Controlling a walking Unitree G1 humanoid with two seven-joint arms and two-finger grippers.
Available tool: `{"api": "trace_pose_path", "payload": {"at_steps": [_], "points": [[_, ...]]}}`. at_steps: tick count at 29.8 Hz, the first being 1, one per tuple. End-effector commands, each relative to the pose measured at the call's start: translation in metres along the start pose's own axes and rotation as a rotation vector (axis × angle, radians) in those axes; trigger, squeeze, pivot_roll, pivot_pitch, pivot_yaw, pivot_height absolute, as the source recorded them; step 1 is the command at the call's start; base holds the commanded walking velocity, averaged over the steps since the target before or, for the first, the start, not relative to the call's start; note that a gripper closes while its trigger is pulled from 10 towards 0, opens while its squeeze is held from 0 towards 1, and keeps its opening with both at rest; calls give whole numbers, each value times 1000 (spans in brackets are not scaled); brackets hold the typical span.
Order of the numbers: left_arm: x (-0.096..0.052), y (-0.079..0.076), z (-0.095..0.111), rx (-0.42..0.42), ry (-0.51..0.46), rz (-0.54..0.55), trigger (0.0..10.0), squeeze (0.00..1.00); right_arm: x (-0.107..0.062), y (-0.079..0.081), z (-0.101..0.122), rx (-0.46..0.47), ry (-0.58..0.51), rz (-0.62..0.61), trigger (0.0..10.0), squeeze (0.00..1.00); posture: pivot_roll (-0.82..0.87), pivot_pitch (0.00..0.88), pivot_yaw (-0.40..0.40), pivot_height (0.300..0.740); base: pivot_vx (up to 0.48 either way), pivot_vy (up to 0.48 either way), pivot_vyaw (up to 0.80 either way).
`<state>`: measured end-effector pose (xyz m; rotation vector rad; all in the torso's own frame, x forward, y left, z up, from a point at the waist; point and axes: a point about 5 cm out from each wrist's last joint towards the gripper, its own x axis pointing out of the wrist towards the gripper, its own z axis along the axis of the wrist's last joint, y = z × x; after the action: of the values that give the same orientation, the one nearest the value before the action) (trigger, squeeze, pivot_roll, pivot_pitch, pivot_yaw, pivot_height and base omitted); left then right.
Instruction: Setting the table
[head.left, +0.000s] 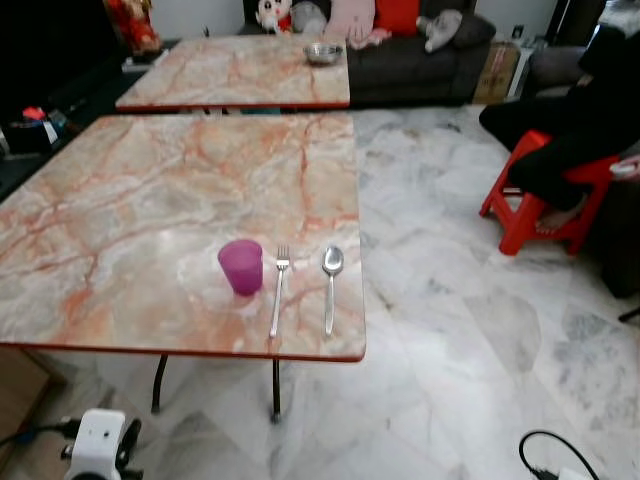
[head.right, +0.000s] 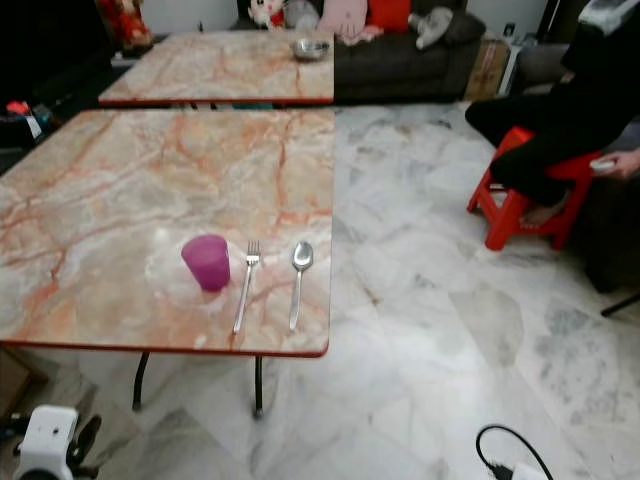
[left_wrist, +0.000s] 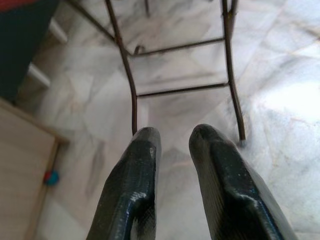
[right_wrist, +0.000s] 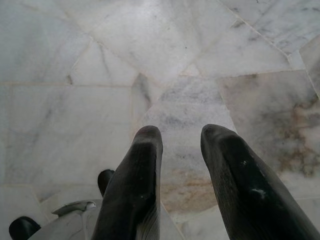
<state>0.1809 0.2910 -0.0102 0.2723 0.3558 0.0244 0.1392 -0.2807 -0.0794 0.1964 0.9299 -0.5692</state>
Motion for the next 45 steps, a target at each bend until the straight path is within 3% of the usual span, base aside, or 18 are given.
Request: {"api": "trace_pose_path", "payload": {"at_steps": [1, 5, 7, 10, 13, 15, 17, 18, 24, 27, 30, 34, 39, 42, 44, 45], "points": [[-4, 0, 4, 22, -32, -14, 10000, 0, 0, -2, 1, -5, 0, -3, 10000, 0, 16, 53, 26, 740, 0, 0, 0], [-20, -1, 7, 25, -72, -14, 10000, 0, 0, -3, 1, -8, 0, -4, 10000, 0, 23, 56, 25, 740, 0, 0, 0], [-34, 4, 9, 32, -90, 23, 10000, 0, 0, -3, 1, -11, 1, -3, 10000, 0, 31, 59, 23, 740, 0, 0, 0], [-39, 9, 11, 30, -95, 63, 10000, 0, 0, -3, 2, -12, 1, -2, 10000, 0, 41, 60, 21, 740, 0, 0, 0], [-44, 23, 18, -22, -108, 171, 10000, 0, 0, -3, 2, -16, 1, -1, 10000, 0, 50, 61, 16, 740, 0, 0, 0], [-43, 30, 25, -48, -129, 219, 10000, 0, 0, -3, 2, -17, 1, 0, 10000, 0, 54, 61, 15, 740, 0, 0, 0], [-38, 37, 47, -91, -184, 266, 10000, 0, 0, -3, 3, -18, 1, 1, 10000, 0, 60, 59, 13, 740, 0, 0, 0], [-38, 37, 47, -91, -184, 266, 10000, 0, 0, -3, 3, -18, 1, 1, 10000, 0, 60, 59, 13, 740, 0, 0, 0], [-12, 38, 96, -163, -317, 258, 10000, 0, 1, -2, 3, -17, 1, 1, 10000, 0, 55, 53, 16, 740, 0, 0, 0], [5, 32, 124, -217, -381, 218, 10000, 0, 1, -2, 3, -17, 1, 1, 10000, 0, 55, 51, 17, 740, 0, 0, 0], [12, 28, 137, -249, -395, 201, 10000, 0, 1, -2, 3, -17, 1, 1, 10000, 0, 55, 51, 15, 740, 0, 0, 0], [33, 7, 177, -275, -459, 79, 10000, 0, 1, -2, 3, -18, 3, 0, 10000, 0, 52, 48, 18, 740, 0, 0, 0], [37, 0, 188, -284, -467, 42, 10000, 0, 0, -2, 2, -19, 3, 0, 10000, 0, 48, 47, 20, 740, 0, 0, 0], [52, -34, 212, -214, -458, -110, 10000, 0, 0, -2, 1, -18, 4, -2, 10000, 0, 37, 39, 25, 740, 0, 0, 0], [55, -48, 223, -176, -458, -170, 10000, 0, 0, -2, 1, -16, 5, -2, 10000, 0, 33, 37, 27, 740, 0, 0, 0], [55, -48, 223, -176, -458, -170, 10000, 0, 0, -2, 1, -16, 5, -2, 10000, 0, 33, 37, 27, 740, 0, 0, 0]]}}
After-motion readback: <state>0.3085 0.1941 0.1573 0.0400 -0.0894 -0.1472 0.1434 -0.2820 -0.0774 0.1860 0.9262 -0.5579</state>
